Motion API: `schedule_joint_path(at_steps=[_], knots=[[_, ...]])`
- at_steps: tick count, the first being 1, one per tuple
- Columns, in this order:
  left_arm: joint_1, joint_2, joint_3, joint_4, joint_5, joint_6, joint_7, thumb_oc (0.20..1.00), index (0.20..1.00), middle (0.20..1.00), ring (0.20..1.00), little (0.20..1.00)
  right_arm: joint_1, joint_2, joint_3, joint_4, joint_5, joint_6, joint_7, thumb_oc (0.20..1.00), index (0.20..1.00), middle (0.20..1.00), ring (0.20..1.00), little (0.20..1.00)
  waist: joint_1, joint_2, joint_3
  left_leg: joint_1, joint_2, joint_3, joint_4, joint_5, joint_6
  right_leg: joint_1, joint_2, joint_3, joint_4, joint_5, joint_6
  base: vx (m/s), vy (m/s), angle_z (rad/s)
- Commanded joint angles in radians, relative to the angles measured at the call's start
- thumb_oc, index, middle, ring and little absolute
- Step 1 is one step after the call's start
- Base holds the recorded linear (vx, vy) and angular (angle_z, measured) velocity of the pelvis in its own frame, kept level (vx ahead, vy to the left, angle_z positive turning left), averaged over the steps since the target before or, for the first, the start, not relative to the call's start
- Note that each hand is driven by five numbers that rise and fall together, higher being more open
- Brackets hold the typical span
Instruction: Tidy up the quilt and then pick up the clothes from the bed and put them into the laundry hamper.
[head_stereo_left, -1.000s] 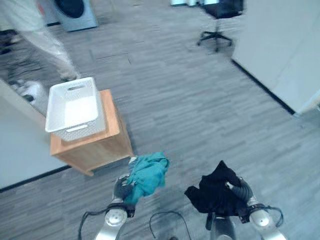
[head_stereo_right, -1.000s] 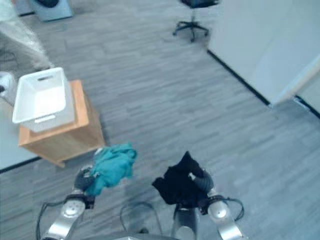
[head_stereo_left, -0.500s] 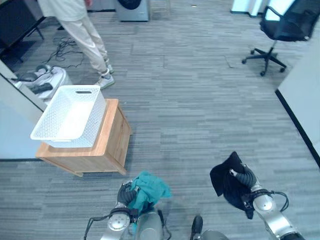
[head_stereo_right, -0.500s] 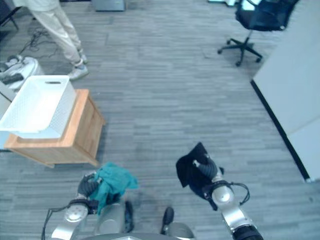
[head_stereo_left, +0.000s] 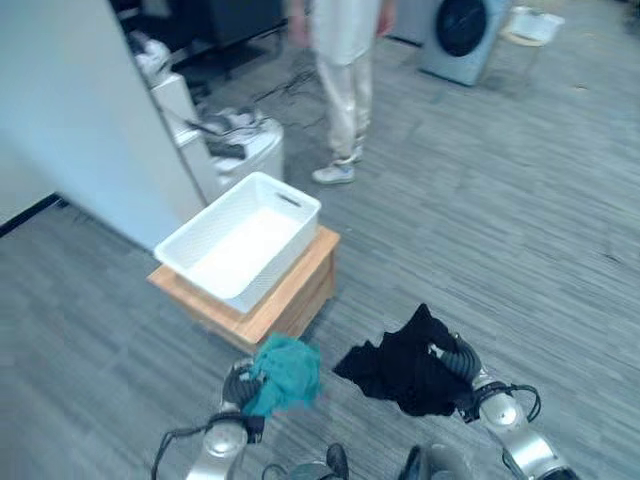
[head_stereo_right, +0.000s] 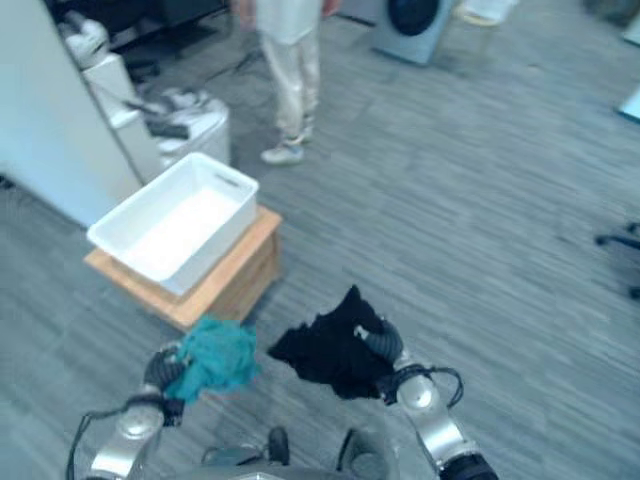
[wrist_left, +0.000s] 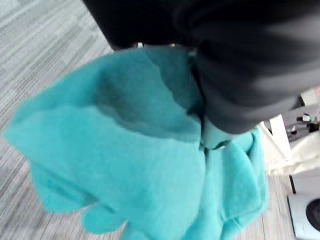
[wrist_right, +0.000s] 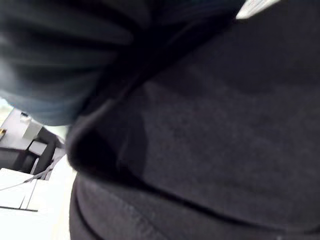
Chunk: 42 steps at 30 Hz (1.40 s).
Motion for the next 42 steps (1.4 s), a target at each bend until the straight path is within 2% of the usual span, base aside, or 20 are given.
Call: schedule_joint_path(at_steps=[1,3,4,6,9,10,11,12,13,16,19,24,25,26,28,30,33,35,36,42], knots=[[0.022,0.037,-0.014,-0.069,0.042,-0.053,0.014,0.2,0.2,0.2,0.2,0.2,-0.04,0.0,-0.038,-0.037,0.008,-0.04,-0.027,0.2,0.2,0.2,0.2,0.2,-0.017,-0.03,0.014,0.053,0.068,0.032,-0.051,-0.028,-0.145,0.116,0.02,0.127,-0.385,0.193,0.021,0.56,-0.416,1.31],[0.0,0.048,0.006,-0.063,0.049,-0.056,0.02,0.2,0.2,0.2,0.2,0.2,-0.027,0.007,-0.057,-0.033,0.022,-0.033,-0.036,0.2,0.2,0.2,0.2,0.2,-0.04,-0.038,0.018,0.079,0.09,-0.04,-0.051,-0.056,-0.174,0.091,0.024,0.299,-0.529,0.238,0.046,0.59,-0.46,1.4],[0.002,0.06,0.024,-0.074,0.053,-0.059,0.015,0.2,0.2,0.2,0.2,0.2,-0.012,0.0,-0.069,-0.042,0.01,-0.028,-0.033,0.2,0.2,0.2,0.2,0.2,-0.036,-0.054,0.01,0.114,0.102,-0.071,-0.051,-0.079,-0.187,0.113,0.024,0.334,-0.56,0.233,0.05,0.62,-0.541,1.61],[0.006,0.05,0.025,-0.033,0.057,-0.068,0.017,0.2,0.2,0.2,0.2,0.2,-0.035,0.0,-0.049,-0.027,0.009,-0.035,-0.028,0.2,0.2,0.2,0.2,0.2,-0.035,-0.059,0.006,0.1,0.121,-0.069,0.003,-0.085,-0.198,0.126,0.026,0.322,-0.536,0.246,0.051,0.39,-0.388,1.54],[-0.006,0.042,0.02,-0.032,0.033,-0.067,0.021,0.2,0.2,0.2,0.2,0.2,-0.096,-0.053,-0.037,-0.042,-0.006,-0.058,-0.037,0.2,0.2,0.2,0.2,0.2,-0.029,-0.053,0.043,-0.044,0.195,-0.052,0.314,0.014,-0.225,0.163,0.051,0.271,-0.477,0.21,-0.004,0.25,-0.396,0.38],[-0.021,0.045,0.012,-0.048,0.036,-0.066,0.012,0.2,0.2,0.2,0.2,0.2,-0.113,-0.08,-0.043,-0.065,-0.014,-0.06,-0.047,0.2,0.2,0.2,0.2,0.2,-0.04,-0.072,0.053,-0.126,0.237,0.06,0.421,0.051,-0.2,0.215,0.04,0.209,-0.508,0.186,-0.037,0.16,-0.345,0.56],[-0.021,0.045,0.013,-0.049,0.036,-0.066,0.012,0.2,0.2,0.2,0.2,0.2,-0.114,-0.081,-0.043,-0.065,-0.014,-0.06,-0.047,0.2,0.2,0.2,0.2,0.2,-0.043,-0.069,0.054,-0.132,0.24,0.054,0.431,0.047,-0.2,0.219,0.043,0.204,-0.512,0.188,-0.038,0.21,-0.268,0.78],[-0.027,0.047,0.013,-0.054,0.038,-0.067,0.006,0.2,0.2,0.2,0.2,0.2,-0.126,-0.091,-0.044,-0.07,-0.02,-0.058,-0.049,0.2,0.2,0.2,0.2,0.2,-0.044,-0.074,0.053,-0.146,0.253,0.124,0.433,0.038,-0.193,0.245,0.044,0.173,-0.528,0.176,-0.044,0.24,-0.132,0.87],[-0.021,0.047,0.021,-0.064,0.045,-0.069,0.0,0.2,0.2,0.2,0.2,0.2,-0.148,-0.113,-0.043,-0.084,-0.031,-0.05,-0.04,0.2,0.2,0.2,0.2,0.2,-0.034,-0.072,0.058,-0.186,0.216,0.173,0.417,-0.007,-0.191,0.288,0.046,0.152,-0.551,0.166,-0.046,0.25,-0.129,0.51],[-0.005,0.038,0.032,-0.063,0.046,-0.069,-0.004,0.2,0.2,0.2,0.2,0.2,-0.153,-0.124,-0.046,-0.091,-0.043,-0.047,-0.033,0.2,0.2,0.2,0.2,0.2,-0.027,-0.07,0.047,-0.205,0.171,0.191,0.316,-0.022,-0.191,0.317,0.044,0.126,-0.571,0.154,-0.035,0.2,0.009,0.24],[0.042,0.023,0.055,-0.067,0.048,-0.062,-0.01,0.2,0.2,0.2,0.2,0.2,-0.169,-0.125,-0.045,-0.081,-0.058,-0.039,-0.03,0.2,0.2,0.2,0.2,0.2,0.003,-0.052,0.029,-0.215,0.17,0.24,0.129,0.075,-0.217,0.369,0.06,0.072,-0.582,0.12,-0.024,0.25,0.081,0.3],[0.076,0.02,0.071,-0.052,0.065,-0.047,-0.016,0.2,0.2,0.2,0.2,0.2,-0.16,-0.11,-0.057,-0.09,-0.074,-0.038,-0.029,0.2,0.2,0.2,0.2,0.2,0.0,-0.051,0.005,-0.136,0.143,0.234,0.028,0.089,-0.201,0.381,0.053,0.043,-0.549,0.117,-0.007,0.21,0.122,0.21],[0.084,0.041,0.076,-0.052,0.087,-0.032,-0.026,0.2,0.2,0.2,0.2,0.2,-0.137,-0.082,-0.067,-0.11,-0.071,-0.039,-0.027,0.2,0.2,0.2,0.2,0.2,0.003,-0.064,0.0,-0.067,0.121,0.226,-0.036,0.075,-0.174,0.331,0.029,0.046,-0.366,0.115,0.023,0.18,0.142,0.18],[0.085,0.042,0.076,-0.052,0.087,-0.031,-0.026,0.2,0.2,0.2,0.2,0.2,-0.136,-0.082,-0.067,-0.11,-0.071,-0.039,-0.027,0.2,0.2,0.2,0.2,0.2,0.004,-0.065,-0.001,-0.067,0.12,0.227,-0.036,0.075,-0.173,0.328,0.026,0.048,-0.36,0.112,0.024,0.22,0.189,0.37],[0.076,0.06,0.081,-0.063,0.093,-0.028,-0.015,0.2,0.2,0.2,0.2,0.2,-0.154,-0.073,-0.06,-0.121,-0.081,-0.037,-0.026,0.2,0.2,0.2,0.2,0.2,-0.006,-0.072,0.027,-0.033,0.115,0.212,-0.048,0.061,-0.158,0.244,0.005,0.082,-0.185,0.188,0.062,0.09,0.1,0.29],[0.058,0.076,0.078,-0.063,0.099,-0.028,-0.001,0.2,0.2,0.2,0.2,0.2,-0.166,-0.066,-0.066,-0.143,-0.085,-0.046,-0.043,0.2,0.2,0.2,0.2,0.2,-0.008,-0.073,0.041,-0.023,0.121,0.192,-0.051,0.046,-0.151,0.176,0.012,0.127,-0.102,0.198,0.063,0.13,0.047,0.23],[0.046,0.084,0.068,-0.069,0.095,-0.038,0.0,0.2,0.2,0.2,0.2,0.2,-0.169,-0.092,-0.084,-0.21,-0.076,-0.061,-0.05,0.2,0.2,0.2,0.2,0.2,-0.031,-0.073,0.046,-0.013,0.113,0.128,-0.051,0.037,-0.162,0.161,0.08,0.224,-0.256,0.126,0.016,0.2,-0.046,0.42],[0.031,0.097,0.066,-0.068,0.088,-0.041,0.007,0.2,0.2,0.2,0.2,0.2,-0.177,-0.112,-0.085,-0.234,-0.066,-0.067,-0.053,0.2,0.2,0.2,0.2,0.2,-0.039,-0.081,0.045,-0.014,0.105,0.094,-0.051,0.023,-0.166,0.177,0.096,0.291,-0.386,0.116,0.006,0.18,-0.118,0.73],[0.047,0.094,0.08,-0.077,0.091,-0.044,0.0,0.2,0.2,0.2,0.2,0.2,-0.186,-0.119,-0.107,-0.268,-0.067,-0.065,-0.065,0.2,0.2,0.2,0.2,0.2,-0.036,-0.088,0.041,-0.011,0.107,0.076,-0.051,0.025,-0.17,0.158,0.095,0.315,-0.386,0.168,0.019,0.18,-0.16,1.13],[0.039,0.077,0.068,-0.062,0.064,-0.051,-0.026,0.2,0.2,0.2,0.2,0.2,-0.39,-0.157,-0.044,-0.389,-0.062,-0.096,-0.052,0.2,0.2,0.2,0.2,0.2,-0.015,-0.099,-0.005,0.008,0.118,0.065,-0.051,0.009,-0.183,0.245,0.081,0.251,-0.512,0.179,0.003,0.16,-0.103,0.6]])
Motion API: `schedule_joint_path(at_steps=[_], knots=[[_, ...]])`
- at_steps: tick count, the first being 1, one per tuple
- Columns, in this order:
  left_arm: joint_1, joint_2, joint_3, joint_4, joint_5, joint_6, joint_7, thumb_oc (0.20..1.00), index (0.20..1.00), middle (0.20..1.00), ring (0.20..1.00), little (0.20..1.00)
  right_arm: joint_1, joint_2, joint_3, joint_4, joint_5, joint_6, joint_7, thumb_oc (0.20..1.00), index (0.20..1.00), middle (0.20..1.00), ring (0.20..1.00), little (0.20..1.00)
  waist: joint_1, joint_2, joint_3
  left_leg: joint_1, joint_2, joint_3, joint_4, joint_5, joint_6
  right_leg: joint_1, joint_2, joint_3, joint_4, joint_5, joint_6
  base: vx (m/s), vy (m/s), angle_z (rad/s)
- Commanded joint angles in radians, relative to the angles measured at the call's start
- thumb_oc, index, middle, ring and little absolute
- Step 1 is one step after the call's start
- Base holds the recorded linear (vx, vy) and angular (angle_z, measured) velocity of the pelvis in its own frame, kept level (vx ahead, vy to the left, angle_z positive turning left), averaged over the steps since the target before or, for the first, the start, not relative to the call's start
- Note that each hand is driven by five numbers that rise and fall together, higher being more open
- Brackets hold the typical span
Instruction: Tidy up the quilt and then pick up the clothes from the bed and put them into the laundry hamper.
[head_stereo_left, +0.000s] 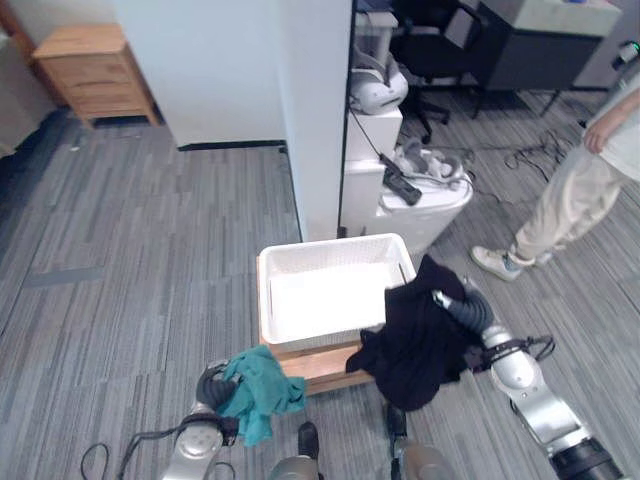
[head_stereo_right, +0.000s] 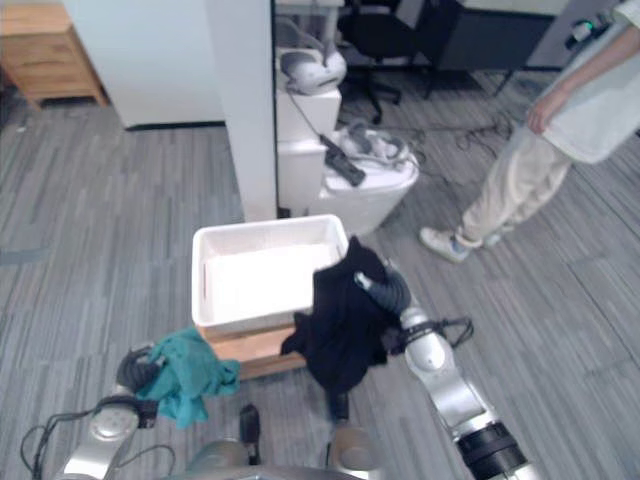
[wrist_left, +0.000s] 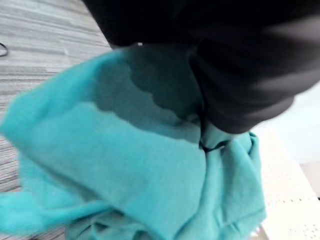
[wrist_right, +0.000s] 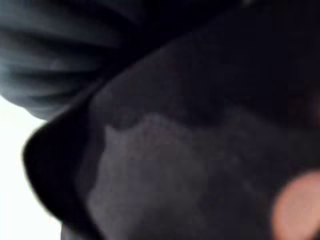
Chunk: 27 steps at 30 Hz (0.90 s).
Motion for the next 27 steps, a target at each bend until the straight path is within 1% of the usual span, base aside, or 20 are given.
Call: schedule_joint_path(at_steps=[1,3,4,5,6,7,8,9,11,12,13,14,16,17,20,21,24,25,26,27], knots=[[-0.047,0.02,-0.032,-0.047,0.008,-0.063,-0.011,0.2,0.2,0.2,0.2,0.2,-0.238,-0.043,0.02,-0.051,-0.019,-0.076,-0.027,0.2,0.2,0.2,0.2,0.2,0.009,0.038,-0.017,0.062,0.073,0.048,0.001,-0.1,-0.049,0.063,0.014,-0.043,0.054,-0.097,0.035,0.15,-0.092,0.13],[-0.054,0.019,-0.052,-0.024,-0.002,-0.06,-0.014,0.2,0.2,0.2,0.2,0.2,-0.364,-0.031,0.087,-0.016,-0.019,-0.064,-0.019,0.2,0.2,0.2,0.2,0.2,0.029,0.037,-0.022,0.062,0.081,0.035,0.001,-0.096,-0.056,0.087,0.016,-0.065,0.04,-0.102,0.028,0.11,-0.092,0.06],[-0.058,0.016,-0.078,-0.023,-0.026,-0.063,-0.014,0.2,0.2,0.2,0.2,0.2,-0.468,-0.021,0.137,0.043,-0.02,-0.047,-0.027,0.2,0.2,0.2,0.2,0.2,0.05,0.034,-0.023,0.058,0.084,0.026,0.001,-0.092,-0.062,0.099,0.019,-0.084,0.027,-0.105,0.025,0.09,-0.078,0.08],[-0.06,0.014,-0.076,-0.022,-0.026,-0.063,-0.014,0.2,0.2,0.2,0.2,0.2,-0.476,-0.019,0.141,0.051,-0.02,-0.05,-0.029,0.2,0.2,0.2,0.2,0.2,0.047,0.035,-0.02,0.059,0.084,0.024,0.001,-0.092,-0.063,0.102,0.019,-0.086,0.026,-0.105,0.025,0.07,-0.069,0.1],[-0.062,0.011,-0.085,-0.023,-0.04,-0.066,-0.011,0.2,0.2,0.2,0.2,0.2,-0.516,-0.013,0.155,0.092,-0.017,-0.042,-0.037,0.2,0.2,0.2,0.2,0.2,0.055,0.033,-0.02,0.056,0.084,0.019,0.001,-0.091,-0.065,0.106,0.021,-0.092,0.021,-0.105,0.023,0.04,-0.06,0.04],[-0.068,0.01,-0.105,-0.026,-0.063,-0.073,-0.008,0.2,0.2,0.2,0.2,0.2,-0.589,0.009,0.19,0.173,-0.014,-0.027,-0.051,0.2,0.2,0.2,0.2,0.2,0.08,0.036,-0.012,0.045,0.084,0.006,0.001,-0.086,-0.068,0.108,0.021,-0.107,0.013,-0.105,0.022,0.04,-0.059,0.2],[-0.07,0.009,-0.104,-0.026,-0.064,-0.073,-0.007,0.2,0.2,0.2,0.2,0.2,-0.594,0.01,0.192,0.179,-0.013,-0.03,-0.053,0.2,0.2,0.2,0.2,0.2,0.077,0.036,-0.011,0.045,0.084,0.005,0.001,-0.086,-0.068,0.108,0.021,-0.109,0.012,-0.104,0.021,-0.02,-0.071,0.23],[-0.077,0.02,-0.108,-0.033,-0.092,-0.084,-0.001,0.2,0.2,0.2,0.2,0.2,-0.658,-0.008,0.203,0.265,-0.021,-0.012,-0.069,0.2,0.2,0.2,0.2,0.2,0.102,0.043,0.008,0.019,0.083,-0.01,0.001,-0.074,-0.072,0.096,0.019,-0.125,0.013,-0.104,0.022,-0.08,-0.042,0.23],[-0.088,0.03,-0.112,-0.038,-0.115,-0.095,0.002,0.2,0.2,0.2,0.2,0.2,-0.71,-0.029,0.21,0.329,-0.029,-0.001,-0.082,0.2,0.2,0.2,0.2,0.2,0.122,0.057,0.033,-0.026,0.078,-0.034,0.001,-0.058,-0.075,0.068,0.016,-0.142,0.02,-0.104,0.021,-0.12,-0.031,0.18],[-0.089,0.03,-0.112,-0.038,-0.115,-0.095,0.002,0.2,0.2,0.2,0.2,0.2,-0.713,-0.029,0.21,0.332,-0.029,-0.002,-0.083,0.2,0.2,0.2,0.2,0.2,0.121,0.057,0.032,-0.029,0.078,-0.036,0.001,-0.057,-0.075,0.065,0.016,-0.143,0.021,-0.104,0.021,-0.16,-0.007,0.43],[-0.104,0.043,-0.12,-0.039,-0.139,-0.11,0.01,0.2,0.2,0.2,0.2,0.2,-0.76,-0.051,0.211,0.411,-0.019,0.009,-0.097,0.2,0.2,0.2,0.2,0.2,0.14,0.081,0.064,-0.077,0.073,-0.056,0.001,-0.037,-0.082,0.02,0.013,-0.158,0.036,-0.104,0.02,-0.11,-0.002,0.49],[-0.106,0.043,-0.12,-0.038,-0.139,-0.11,0.01,0.2,0.2,0.2,0.2,0.2,-0.763,-0.051,0.212,0.414,-0.018,0.007,-0.098,0.2,0.2,0.2,0.2,0.2,0.139,0.081,0.062,-0.081,0.073,-0.057,0.001,-0.036,-0.083,0.016,0.013,-0.159,0.038,-0.104,0.02,-0.19,0.003,0.52],[-0.12,0.061,-0.123,-0.054,-0.168,-0.128,0.014,0.2,0.2,0.2,0.2,0.2,-0.799,-0.093,0.21,0.528,0.01,0.015,-0.115,0.2,0.2,0.2,0.2,0.2,0.157,0.118,0.097,-0.152,0.064,-0.081,0.001,-0.009,-0.093,-0.048,0.009,-0.184,0.064,-0.103,0.018,-0.13,0.019,0.36],[-0.12,0.06,-0.123,-0.054,-0.168,-0.128,0.014,0.2,0.2,0.2,0.2,0.2,-0.799,-0.093,0.21,0.529,0.01,0.015,-0.115,0.2,0.2,0.2,0.2,0.2,0.156,0.118,0.096,-0.153,0.064,-0.082,0.001,-0.009,-0.093,-0.049,0.008,-0.184,0.064,-0.103,0.018,-0.06,0.019,0.29],[-0.123,0.071,-0.113,-0.099,-0.197,-0.148,0.011,0.2,0.2,0.2,0.2,0.2,-0.787,-0.126,0.206,0.625,0.024,0.025,-0.121,0.2,0.2,0.2,0.2,0.2,0.163,0.147,0.114,-0.193,0.06,-0.09,0.001,0.007,-0.101,-0.077,0.005,-0.198,0.068,-0.1,0.019,-0.05,-0.003,0.3],[-0.142,0.074,-0.094,-0.146,-0.237,-0.172,0.017,0.2,0.2,0.2,0.2,0.2,-0.771,-0.128,0.22,0.674,0.01,0.029,-0.119,1.0,1.0,1.0,1.0,1.0,0.163,0.159,0.119,-0.206,0.062,-0.094,0.001,0.011,-0.107,-0.082,0.005,-0.206,0.066,-0.1,0.019,-0.05,-0.041,0.21],[-0.17,0.065,-0.068,-0.184,-0.297,-0.196,0.024,0.2,0.2,0.2,0.2,0.2,-0.758,-0.149,0.244,0.72,-0.037,0.036,-0.119,1.0,1.0,1.0,1.0,1.0,0.16,0.164,0.123,-0.21,0.063,-0.097,0.001,0.016,-0.111,-0.079,0.006,-0.211,0.065,-0.103,0.018,-0.02,-0.029,0.17],[-0.199,0.077,-0.047,-0.229,-0.291,-0.222,0.03,0.2,0.2,0.2,0.2,0.2,-0.74,-0.185,0.27,0.688,-0.12,0.04,-0.119,1.0,1.0,1.0,1.0,1.0,0.152,0.165,0.124,-0.205,0.065,-0.096,0.001,0.015,-0.113,-0.074,0.008,-0.207,0.063,-0.105,0.018,-0.02,-0.02,0.08],[-0.199,0.077,-0.047,-0.229,-0.291,-0.221,0.03,0.2,0.2,0.2,0.2,0.2,-0.738,-0.186,0.269,0.686,-0.121,0.041,-0.118,1.0,1.0,1.0,1.0,1.0,0.152,0.165,0.125,-0.203,0.066,-0.096,0.001,0.015,-0.113,-0.072,0.008,-0.207,0.063,-0.105,0.018,-0.03,-0.012,0.06],[-0.224,0.088,-0.031,-0.287,-0.262,-0.245,0.044,0.2,0.2,0.2,0.2,0.2,-0.676,-0.201,0.259,0.62,-0.192,0.036,-0.131,1.0,1.0,1.0,1.0,1.0,0.138,0.165,0.124,-0.194,0.067,-0.092,0.001,0.011,-0.114,-0.064,0.009,-0.204,0.059,-0.107,0.018,-0.01,-0.002,0.04]])
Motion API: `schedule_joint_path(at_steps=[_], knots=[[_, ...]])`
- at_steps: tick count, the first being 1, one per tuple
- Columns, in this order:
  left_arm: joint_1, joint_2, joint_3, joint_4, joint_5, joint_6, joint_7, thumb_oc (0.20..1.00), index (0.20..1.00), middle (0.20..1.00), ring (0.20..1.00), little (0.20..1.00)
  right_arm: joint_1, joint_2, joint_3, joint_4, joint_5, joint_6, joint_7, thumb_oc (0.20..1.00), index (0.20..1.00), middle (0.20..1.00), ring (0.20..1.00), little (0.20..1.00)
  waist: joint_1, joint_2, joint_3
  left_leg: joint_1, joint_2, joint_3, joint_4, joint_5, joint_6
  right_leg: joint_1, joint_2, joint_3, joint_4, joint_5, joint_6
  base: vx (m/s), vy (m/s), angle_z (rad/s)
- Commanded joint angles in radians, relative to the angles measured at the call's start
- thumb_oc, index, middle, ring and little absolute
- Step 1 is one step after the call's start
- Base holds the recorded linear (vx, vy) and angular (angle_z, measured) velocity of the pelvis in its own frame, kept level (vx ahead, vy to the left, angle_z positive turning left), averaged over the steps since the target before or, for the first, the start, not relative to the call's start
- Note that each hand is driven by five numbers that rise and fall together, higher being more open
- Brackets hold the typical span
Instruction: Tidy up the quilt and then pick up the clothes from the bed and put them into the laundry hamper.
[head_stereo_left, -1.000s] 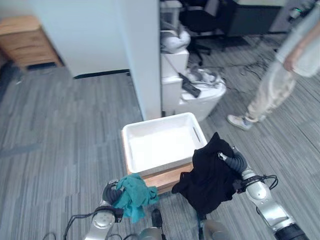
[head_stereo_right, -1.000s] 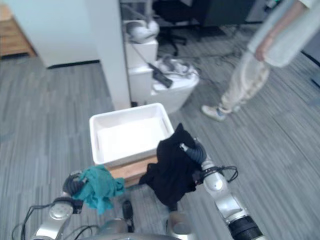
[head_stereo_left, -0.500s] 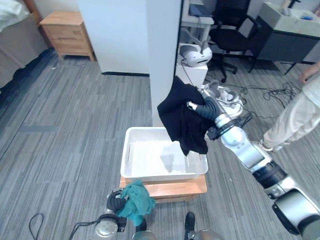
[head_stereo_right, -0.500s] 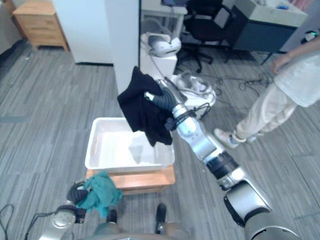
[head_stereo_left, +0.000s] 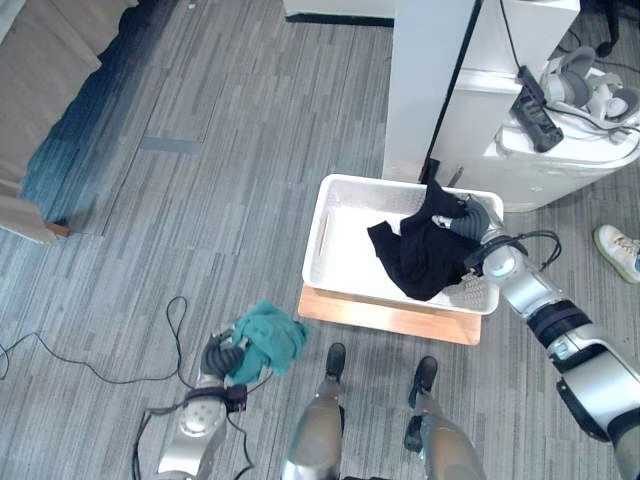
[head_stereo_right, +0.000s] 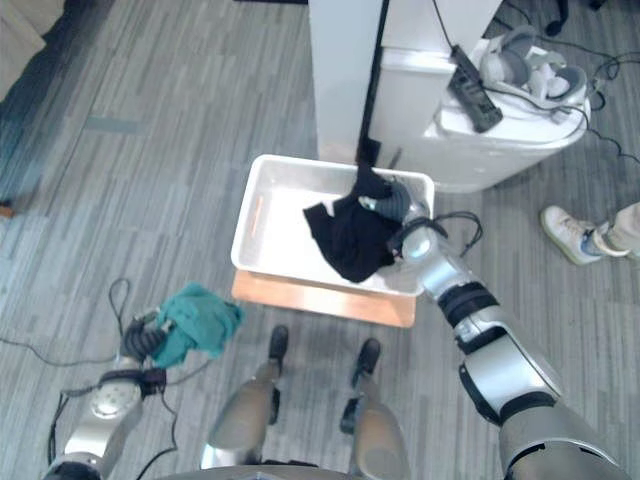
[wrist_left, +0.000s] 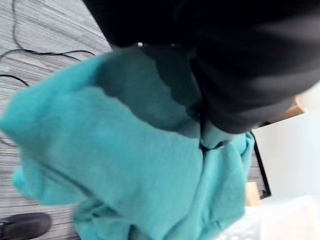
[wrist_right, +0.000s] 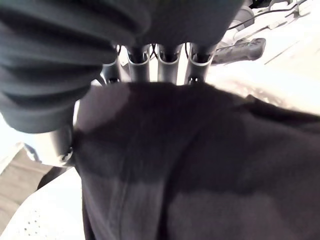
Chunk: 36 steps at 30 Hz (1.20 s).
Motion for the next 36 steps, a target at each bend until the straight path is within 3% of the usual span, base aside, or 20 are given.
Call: schedule_joint_path(at_steps=[1,9,10,13,16,17,22,27,34,36], knots=[[-0.086,0.062,0.016,-0.126,0.016,-0.131,0.036,0.2,0.2,0.2,0.2,0.2,-0.024,-0.098,0.008,-0.119,-0.136,-0.051,-0.054,1.0,1.0,1.0,1.0,1.0,-0.013,-0.003,-0.035,0.052,-0.002,0.091,-0.005,-0.064,-0.029,0.071,-0.04,0.034,0.058,-0.187,0.063,0.0,0.0,0.0],[-0.203,0.094,0.073,-0.369,0.075,-0.184,0.057,0.2,0.2,0.2,0.2,0.2,0.36,-0.135,-0.151,-0.324,-0.363,-0.051,-0.055,1.0,1.0,1.0,1.0,1.0,-0.11,-0.064,-0.121,0.155,0.006,0.121,-0.005,-0.114,-0.021,0.173,-0.041,0.059,0.02,-0.197,0.065,0.05,-0.004,-0.07],[-0.202,0.095,0.07,-0.371,0.075,-0.183,0.058,0.2,0.2,0.2,0.2,0.2,0.368,-0.135,-0.157,-0.329,-0.365,-0.05,-0.053,1.0,1.0,1.0,1.0,1.0,-0.107,-0.065,-0.121,0.158,0.005,0.122,-0.005,-0.115,-0.02,0.176,-0.041,0.059,0.018,-0.196,0.066,0.11,0.004,-0.2],[-0.246,0.098,0.079,-0.404,0.081,-0.184,0.07,0.2,0.2,0.2,0.2,0.2,0.478,-0.12,-0.214,-0.356,-0.367,-0.048,-0.053,1.0,1.0,1.0,1.0,1.0,-0.147,-0.079,-0.152,0.19,0.01,0.141,-0.005,-0.13,-0.016,0.197,-0.04,0.075,0.005,-0.195,0.068,0.08,0.009,-0.24],[-0.284,0.085,0.045,-0.384,0.143,-0.152,0.088,0.2,0.2,0.2,0.2,0.2,0.657,-0.062,-0.28,-0.39,-0.365,-0.054,-0.04,1.0,1.0,1.0,1.0,1.0,-0.213,-0.089,-0.188,0.233,0.016,0.193,-0.005,-0.154,-0.007,0.209,-0.039,0.118,-0.005,-0.19,0.075,0.13,0.04,-0.39],[-0.286,0.085,0.043,-0.382,0.143,-0.152,0.089,0.2,0.2,0.2,0.2,0.2,0.661,-0.062,-0.282,-0.393,-0.365,-0.054,-0.039,1.0,1.0,1.0,1.0,1.0,-0.21,-0.089,-0.189,0.234,0.016,0.194,-0.005,-0.155,-0.007,0.209,-0.039,0.12,-0.005,-0.19,0.075,0.08,0.045,-0.58],[-0.3,0.045,-0.042,-0.254,0.238,-0.089,0.092,0.2,0.2,0.2,0.2,0.2,0.754,-0.012,-0.282,-0.369,-0.356,-0.055,-0.029,1.0,1.0,1.0,1.0,1.0,-0.269,-0.093,-0.204,0.262,0.019,0.25,-0.005,-0.172,0.0,0.198,-0.039,0.163,-0.005,-0.183,0.085,0.04,0.028,-0.4],[-0.313,0.028,-0.089,-0.148,0.286,-0.042,0.095,0.2,0.2,0.2,0.2,0.2,0.761,0.002,-0.264,-0.355,-0.348,-0.049,-0.032,1.0,1.0,1.0,1.0,1.0,-0.291,-0.093,-0.195,0.259,0.019,0.273,-0.005,-0.175,0.002,0.178,-0.039,0.19,-0.005,-0.173,0.09,0.01,0.015,-0.25],[-0.307,-0.029,-0.136,0.066,0.344,0.029,0.111,0.2,0.2,0.2,0.2,0.2,0.7,0.051,-0.198,-0.289,-0.343,-0.017,-0.049,1.0,1.0,1.0,1.0,1.0,-0.298,-0.089,-0.135,0.181,0.015,0.291,-0.005,-0.155,0.006,0.077,-0.034,0.224,-0.005,-0.142,0.087,-0.11,0.012,-0.18],[-0.345,-0.066,-0.131,0.225,0.348,0.065,0.164,0.2,0.2,0.2,0.2,0.2,0.633,0.103,-0.129,-0.208,-0.344,0.001,-0.069,1.0,1.0,1.0,1.0,1.0,-0.291,-0.091,-0.099,0.118,0.008,0.29,-0.005,-0.132,0.009,0.009,-0.03,0.236,-0.001,-0.121,0.081,-0.21,-0.003,-0.09]])
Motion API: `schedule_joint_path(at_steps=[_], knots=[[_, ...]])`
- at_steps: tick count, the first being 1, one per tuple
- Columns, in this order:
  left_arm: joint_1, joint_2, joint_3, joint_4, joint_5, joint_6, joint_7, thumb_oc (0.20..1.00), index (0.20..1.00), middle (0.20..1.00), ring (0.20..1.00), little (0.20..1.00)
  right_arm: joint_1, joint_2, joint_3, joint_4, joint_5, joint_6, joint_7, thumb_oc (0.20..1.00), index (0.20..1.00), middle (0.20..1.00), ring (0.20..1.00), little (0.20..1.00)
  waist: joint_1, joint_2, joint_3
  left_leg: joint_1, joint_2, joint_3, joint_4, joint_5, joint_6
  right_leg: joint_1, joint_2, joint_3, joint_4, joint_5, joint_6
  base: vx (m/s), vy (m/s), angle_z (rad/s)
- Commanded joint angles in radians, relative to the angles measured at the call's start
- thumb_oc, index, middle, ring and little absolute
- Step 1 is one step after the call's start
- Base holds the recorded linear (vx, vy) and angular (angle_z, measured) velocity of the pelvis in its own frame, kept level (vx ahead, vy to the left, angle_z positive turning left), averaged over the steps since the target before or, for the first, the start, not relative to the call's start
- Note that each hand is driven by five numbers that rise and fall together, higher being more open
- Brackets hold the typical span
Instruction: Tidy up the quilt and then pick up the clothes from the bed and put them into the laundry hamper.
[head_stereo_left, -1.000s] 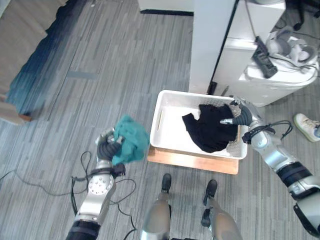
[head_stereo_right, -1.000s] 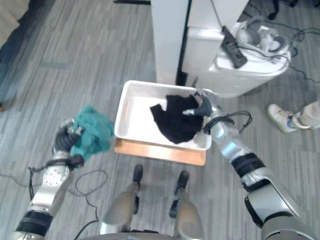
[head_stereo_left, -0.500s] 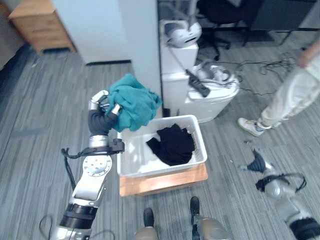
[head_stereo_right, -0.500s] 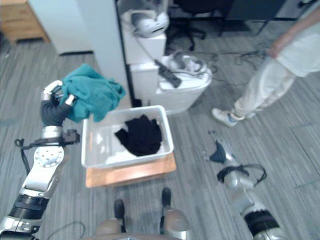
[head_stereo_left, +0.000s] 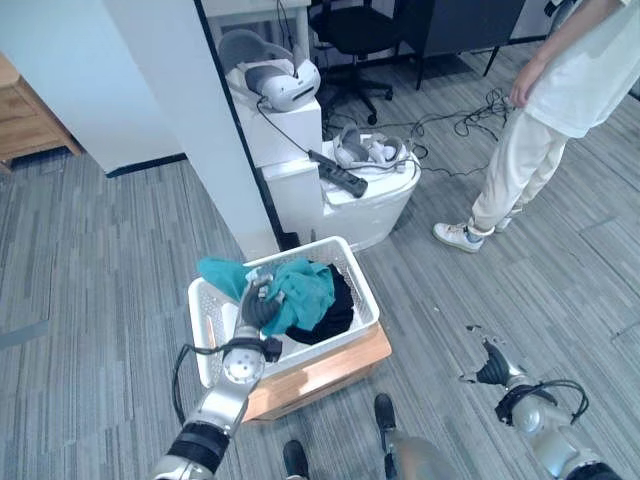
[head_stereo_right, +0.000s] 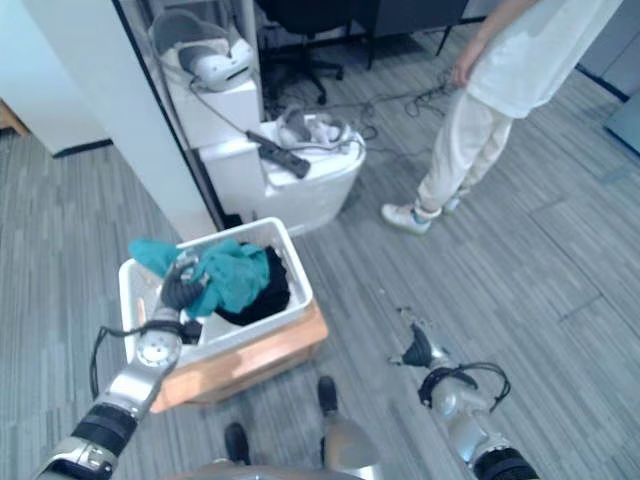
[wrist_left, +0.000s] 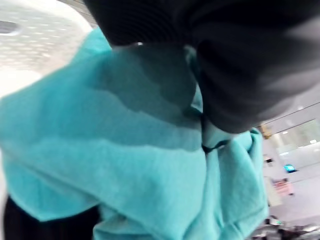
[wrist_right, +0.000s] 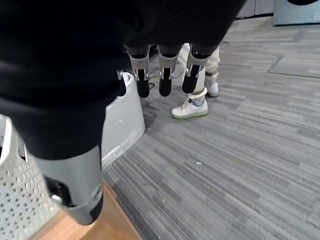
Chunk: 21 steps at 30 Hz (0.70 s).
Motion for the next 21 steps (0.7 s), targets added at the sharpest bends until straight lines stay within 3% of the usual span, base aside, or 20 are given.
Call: schedule_joint_path(at_steps=[1,2,3,4,5,7,9,14,21], knots=[[-0.133,-0.006,0.008,0.091,0.027,0.006,0.086,0.2,0.2,0.2,0.2,0.2,-0.161,0.03,0.049,0.038,-0.012,0.009,-0.056,1.0,1.0,1.0,1.0,1.0,0.018,0.014,0.123,-0.015,-0.008,0.018,0.001,-0.064,0.009,0.025,-0.058,-0.002,0.005,-0.135,0.068,-0.14,-0.012,-0.07],[-0.135,-0.006,0.008,0.093,0.027,0.005,0.086,0.2,0.2,0.2,0.2,0.2,-0.164,0.031,0.05,0.041,-0.011,0.008,-0.058,1.0,1.0,1.0,1.0,1.0,0.018,0.013,0.123,-0.017,-0.008,0.018,0.001,-0.064,0.009,0.023,-0.057,-0.002,0.006,-0.134,0.068,-0.06,-0.007,-0.08],[-0.149,-0.003,0.011,0.111,0.029,0.007,0.098,0.398,0.398,0.398,0.398,0.398,-0.176,0.038,0.062,0.048,-0.013,0.009,-0.06,1.0,1.0,1.0,1.0,1.0,0.019,0.012,0.129,-0.025,-0.009,0.019,0.001,-0.06,0.009,0.014,-0.057,0.001,0.006,-0.13,0.068,-0.03,-0.001,-0.07],[-0.149,-0.003,0.012,0.111,0.029,0.007,0.098,0.536,0.536,0.536,0.536,0.536,-0.176,0.039,0.062,0.049,-0.013,0.009,-0.061,1.0,1.0,1.0,1.0,1.0,0.019,0.012,0.129,-0.026,-0.009,0.019,0.001,-0.06,0.009,0.014,-0.057,0.001,0.006,-0.13,0.068,-0.06,-0.003,-0.03],[-0.174,0.002,0.011,0.127,0.024,0.011,0.11,1.0,1.0,1.0,1.0,1.0,-0.187,0.044,0.079,0.066,-0.014,0.008,-0.062,1.0,1.0,1.0,1.0,1.0,0.022,0.009,0.137,-0.034,-0.009,0.02,0.001,-0.056,0.008,0.007,-0.058,0.002,0.007,-0.126,0.068,-0.06,0.009,-0.01],[-0.21,0.008,0.019,0.144,-0.033,0.004,0.089,1.0,1.0,1.0,1.0,1.0,-0.194,0.036,0.104,0.077,-0.022,0.009,-0.053,1.0,1.0,1.0,1.0,1.0,0.023,0.01,0.142,-0.031,-0.008,0.023,0.001,-0.053,0.005,0.007,-0.059,-0.001,0.004,-0.123,0.069,-0.05,0.013,-0.04],[-0.181,-0.018,0.05,0.103,-0.204,-0.03,0.052,1.0,1.0,1.0,1.0,1.0,-0.185,0.025,0.115,0.094,-0.029,0.016,-0.034,1.0,1.0,1.0,1.0,1.0,0.028,0.012,0.134,-0.011,-0.008,0.02,0.001,-0.058,0.004,0.03,-0.061,-0.008,0.004,-0.13,0.067,0.0,0.0,0.0],[-0.062,0.019,0.135,-0.003,-0.305,-0.073,0.022,1.0,1.0,1.0,1.0,1.0,-0.128,-0.004,0.073,0.089,-0.014,-0.002,0.002,1.0,1.0,1.0,1.0,1.0,0.039,0.019,0.086,0.05,-0.006,0.019,0.001,-0.071,0.006,0.101,-0.062,-0.015,0.002,-0.147,0.064,0.04,0.008,-0.03],[0.112,0.015,0.245,0.055,-0.426,-0.068,-0.015,1.0,1.0,1.0,1.0,1.0,-0.075,0.036,0.029,0.253,0.038,0.007,0.032,1.0,1.0,1.0,1.0,1.0,0.07,0.022,0.01,0.118,-0.002,-0.017,0.001,-0.082,0.006,0.193,-0.062,-0.042,0.0,-0.172,0.062,0.06,0.01,0.1]])
